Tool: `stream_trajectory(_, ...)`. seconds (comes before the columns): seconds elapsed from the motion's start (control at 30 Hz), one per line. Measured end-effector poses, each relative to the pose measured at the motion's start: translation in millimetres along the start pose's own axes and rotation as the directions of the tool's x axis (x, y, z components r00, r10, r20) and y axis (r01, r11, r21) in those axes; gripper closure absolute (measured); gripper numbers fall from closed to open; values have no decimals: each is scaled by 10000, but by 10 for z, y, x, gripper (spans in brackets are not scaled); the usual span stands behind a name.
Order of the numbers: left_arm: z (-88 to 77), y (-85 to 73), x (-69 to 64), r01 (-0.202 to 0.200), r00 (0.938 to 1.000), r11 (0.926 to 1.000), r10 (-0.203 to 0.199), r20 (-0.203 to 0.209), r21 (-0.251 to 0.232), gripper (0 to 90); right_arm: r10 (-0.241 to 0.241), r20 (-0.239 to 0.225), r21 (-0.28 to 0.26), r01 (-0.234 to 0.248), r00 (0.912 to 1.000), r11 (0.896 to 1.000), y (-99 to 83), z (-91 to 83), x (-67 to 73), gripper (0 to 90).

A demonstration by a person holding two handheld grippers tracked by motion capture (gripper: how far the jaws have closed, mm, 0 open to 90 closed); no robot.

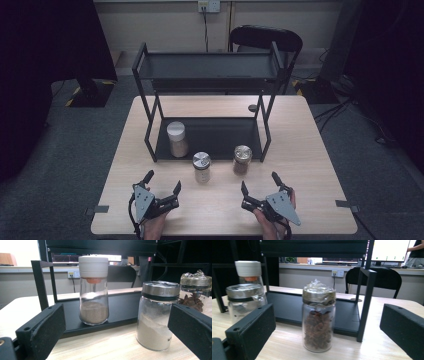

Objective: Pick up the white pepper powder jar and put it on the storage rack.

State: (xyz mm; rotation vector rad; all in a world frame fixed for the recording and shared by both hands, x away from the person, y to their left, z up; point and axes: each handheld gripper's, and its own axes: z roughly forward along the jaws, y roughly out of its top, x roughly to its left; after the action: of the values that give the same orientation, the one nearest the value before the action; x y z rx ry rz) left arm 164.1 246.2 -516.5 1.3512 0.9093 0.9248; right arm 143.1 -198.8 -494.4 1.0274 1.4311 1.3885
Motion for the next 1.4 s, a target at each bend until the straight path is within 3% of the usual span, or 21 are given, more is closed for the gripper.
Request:
stream_trajectory(0.47, 1, 1, -8, -20, 10000, 10000, 20, -29, 6, 6, 222, -218, -198, -226, 9995, 9995, 157, -5, 87, 0)
stream_trajectory(1.4, 2, 3, -10, -18, 10000, 10000, 18, -47, 17, 6, -59, -1156, -121, 46, 9933, 9999, 392, 159, 362, 0)
